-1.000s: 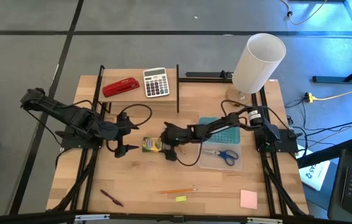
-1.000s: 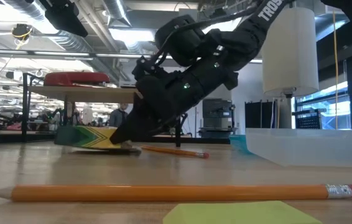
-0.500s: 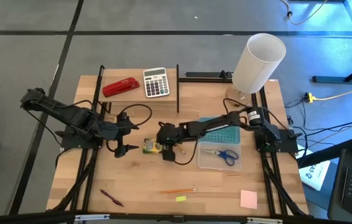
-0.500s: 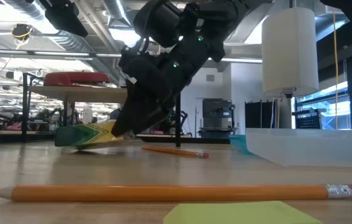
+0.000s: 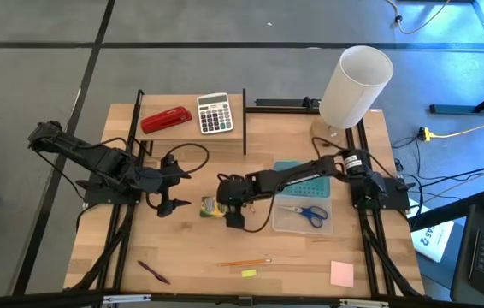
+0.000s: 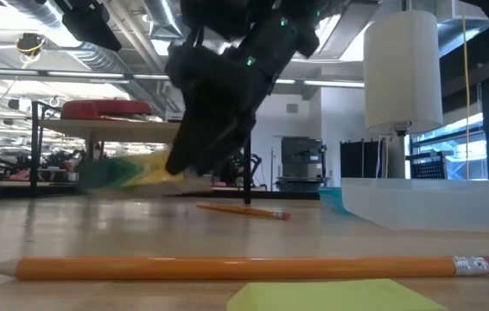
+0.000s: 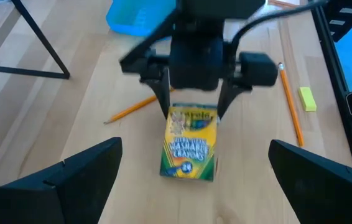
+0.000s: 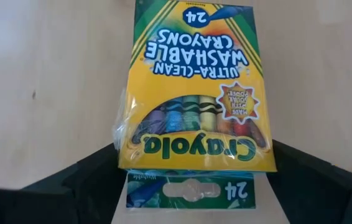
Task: Pack school essentials
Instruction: Put the yellow crayon box into the blue supply box
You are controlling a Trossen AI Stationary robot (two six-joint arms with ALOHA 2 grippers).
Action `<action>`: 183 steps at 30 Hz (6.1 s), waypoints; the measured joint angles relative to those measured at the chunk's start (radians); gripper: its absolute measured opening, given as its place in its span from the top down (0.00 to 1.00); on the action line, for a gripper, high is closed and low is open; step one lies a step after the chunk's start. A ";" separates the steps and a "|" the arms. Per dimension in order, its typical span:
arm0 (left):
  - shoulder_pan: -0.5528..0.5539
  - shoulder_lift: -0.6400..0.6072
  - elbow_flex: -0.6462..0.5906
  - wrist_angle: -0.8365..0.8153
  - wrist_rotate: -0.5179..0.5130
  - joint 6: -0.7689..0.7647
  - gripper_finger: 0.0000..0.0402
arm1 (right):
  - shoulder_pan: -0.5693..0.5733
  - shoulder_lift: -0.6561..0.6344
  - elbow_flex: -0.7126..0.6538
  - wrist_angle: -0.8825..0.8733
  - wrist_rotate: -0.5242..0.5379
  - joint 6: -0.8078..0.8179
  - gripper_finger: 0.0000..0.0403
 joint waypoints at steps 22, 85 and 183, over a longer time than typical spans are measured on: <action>-0.002 0.000 0.000 -0.001 0.004 0.000 0.01 | 0.061 -0.250 0.005 -0.395 0.108 0.098 0.13; -0.002 0.219 0.000 0.511 0.099 0.134 0.01 | 0.253 -0.937 -0.989 -0.053 0.191 0.230 0.13; -0.002 0.219 0.000 0.509 0.065 0.164 0.01 | 0.254 -0.864 -0.951 -0.008 0.122 0.260 0.01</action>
